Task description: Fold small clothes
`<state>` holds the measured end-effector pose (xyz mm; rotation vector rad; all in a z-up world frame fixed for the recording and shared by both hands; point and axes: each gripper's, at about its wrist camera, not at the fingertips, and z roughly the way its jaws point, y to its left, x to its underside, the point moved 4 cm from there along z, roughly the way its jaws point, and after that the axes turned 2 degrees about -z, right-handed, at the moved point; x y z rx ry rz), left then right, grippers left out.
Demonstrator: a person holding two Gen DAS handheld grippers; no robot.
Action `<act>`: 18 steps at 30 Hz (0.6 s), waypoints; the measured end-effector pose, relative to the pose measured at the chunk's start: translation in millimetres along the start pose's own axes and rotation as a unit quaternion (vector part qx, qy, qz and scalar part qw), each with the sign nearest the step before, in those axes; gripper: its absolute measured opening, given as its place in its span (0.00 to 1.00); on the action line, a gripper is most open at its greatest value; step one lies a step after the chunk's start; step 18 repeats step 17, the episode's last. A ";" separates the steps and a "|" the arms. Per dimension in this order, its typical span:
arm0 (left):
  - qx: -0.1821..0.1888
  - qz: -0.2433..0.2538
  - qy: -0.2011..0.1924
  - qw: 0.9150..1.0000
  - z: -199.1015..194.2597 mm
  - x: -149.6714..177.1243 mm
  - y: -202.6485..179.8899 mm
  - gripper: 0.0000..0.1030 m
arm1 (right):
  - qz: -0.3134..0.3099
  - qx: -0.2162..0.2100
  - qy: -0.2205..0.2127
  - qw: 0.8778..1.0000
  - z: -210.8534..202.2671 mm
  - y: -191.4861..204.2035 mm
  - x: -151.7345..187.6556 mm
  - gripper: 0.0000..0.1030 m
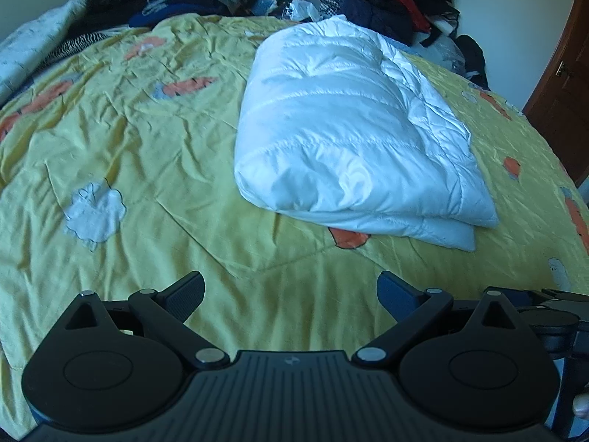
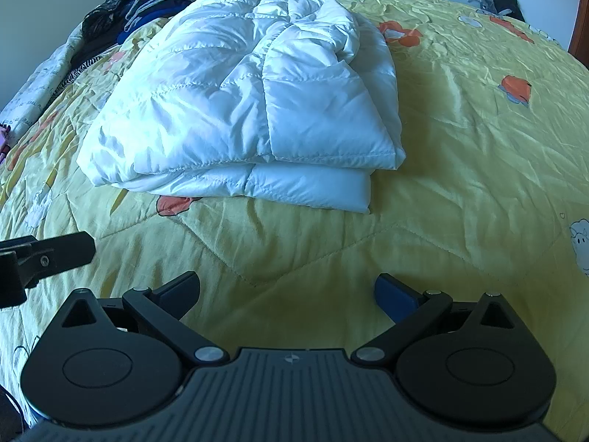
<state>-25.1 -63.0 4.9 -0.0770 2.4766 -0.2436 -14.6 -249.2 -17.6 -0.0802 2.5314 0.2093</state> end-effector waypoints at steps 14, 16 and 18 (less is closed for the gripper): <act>0.026 -0.031 -0.023 0.999 -5.6 -5.3 4.7 0.98 | 0.000 -0.002 -0.001 1.000 -1.3 1.7 2.9 1.00; 0.022 -0.018 -0.028 0.999 -7.8 -5.3 2.3 0.98 | 0.000 -0.002 -0.001 1.000 -1.9 1.0 3.1 0.99; 0.023 -0.015 -0.029 0.999 -8.4 -5.8 1.7 0.99 | 0.000 -0.003 -0.002 1.000 -2.4 1.0 3.5 0.99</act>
